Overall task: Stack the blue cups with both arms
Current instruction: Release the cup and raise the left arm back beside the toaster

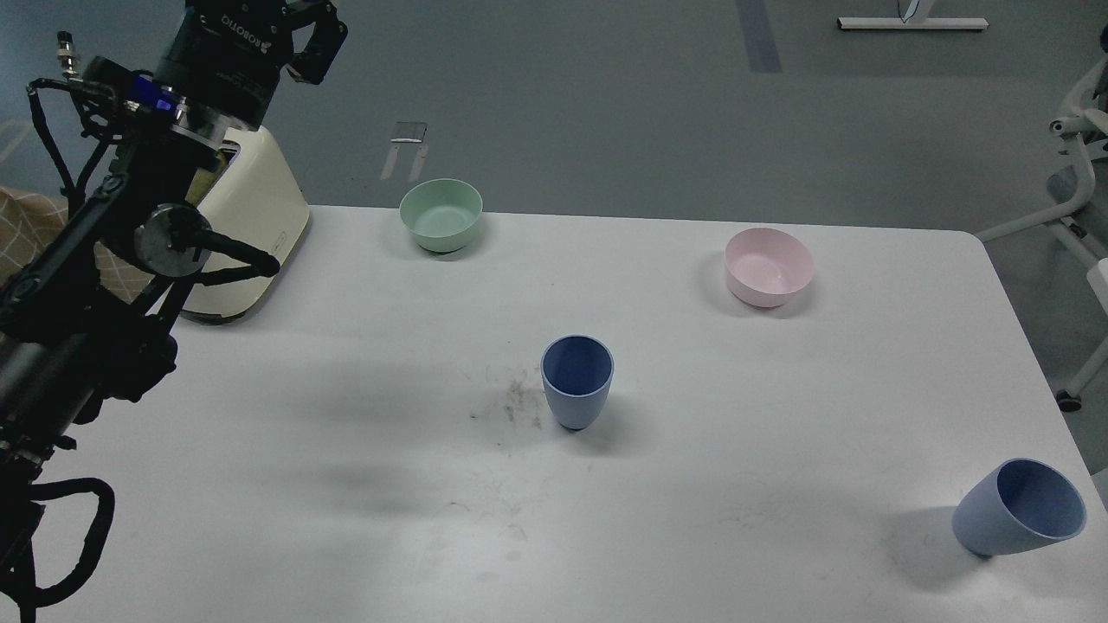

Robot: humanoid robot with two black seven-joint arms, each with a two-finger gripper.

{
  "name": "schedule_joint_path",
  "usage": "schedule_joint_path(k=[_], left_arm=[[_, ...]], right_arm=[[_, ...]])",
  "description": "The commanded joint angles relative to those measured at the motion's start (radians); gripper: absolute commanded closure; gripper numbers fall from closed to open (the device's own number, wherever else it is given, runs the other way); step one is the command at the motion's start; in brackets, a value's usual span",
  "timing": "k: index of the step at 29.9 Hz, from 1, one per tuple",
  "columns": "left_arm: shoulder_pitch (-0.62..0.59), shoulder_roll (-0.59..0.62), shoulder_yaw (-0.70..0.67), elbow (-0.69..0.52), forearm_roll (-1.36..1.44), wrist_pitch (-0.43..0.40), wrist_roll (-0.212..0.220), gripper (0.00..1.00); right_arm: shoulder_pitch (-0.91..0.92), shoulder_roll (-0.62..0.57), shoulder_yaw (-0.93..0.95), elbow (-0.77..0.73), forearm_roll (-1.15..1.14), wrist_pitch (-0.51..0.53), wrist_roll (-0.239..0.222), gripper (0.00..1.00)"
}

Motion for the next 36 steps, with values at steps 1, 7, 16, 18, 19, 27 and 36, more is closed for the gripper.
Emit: schedule_joint_path(k=[1,7,16,18,19,27,36], left_arm=[[0.019,-0.003,-0.019,0.003,-0.025,0.0,0.036,0.02],[0.021,0.0,-0.006,0.001,-0.009,0.008,0.045,0.02],[0.032,0.006,0.0,-0.002,0.084,0.017,0.042,0.02],[0.032,-0.002,0.0,-0.003,0.115,0.017,0.042,0.02],[0.032,-0.003,0.0,-0.003,0.125,0.017,0.042,0.02],[0.03,-0.005,0.004,-0.01,0.13,0.016,0.04,0.02],[0.032,0.001,0.002,-0.011,0.13,0.016,0.039,0.02]], right_arm=[[-0.095,-0.037,-0.01,0.134,-0.175,0.0,0.001,0.0],[-0.312,-0.12,-0.017,0.241,-0.242,0.0,0.004,0.0],[-0.503,-0.114,-0.018,0.252,-0.371,0.0,0.006,0.0],[-0.549,-0.111,-0.018,0.26,-0.391,0.0,0.006,0.0],[-0.58,-0.109,-0.018,0.269,-0.405,0.0,0.006,0.0],[-0.643,-0.108,-0.02,0.277,-0.417,0.0,0.006,0.0],[-0.672,-0.096,-0.061,0.275,-0.514,0.0,0.003,0.17]])
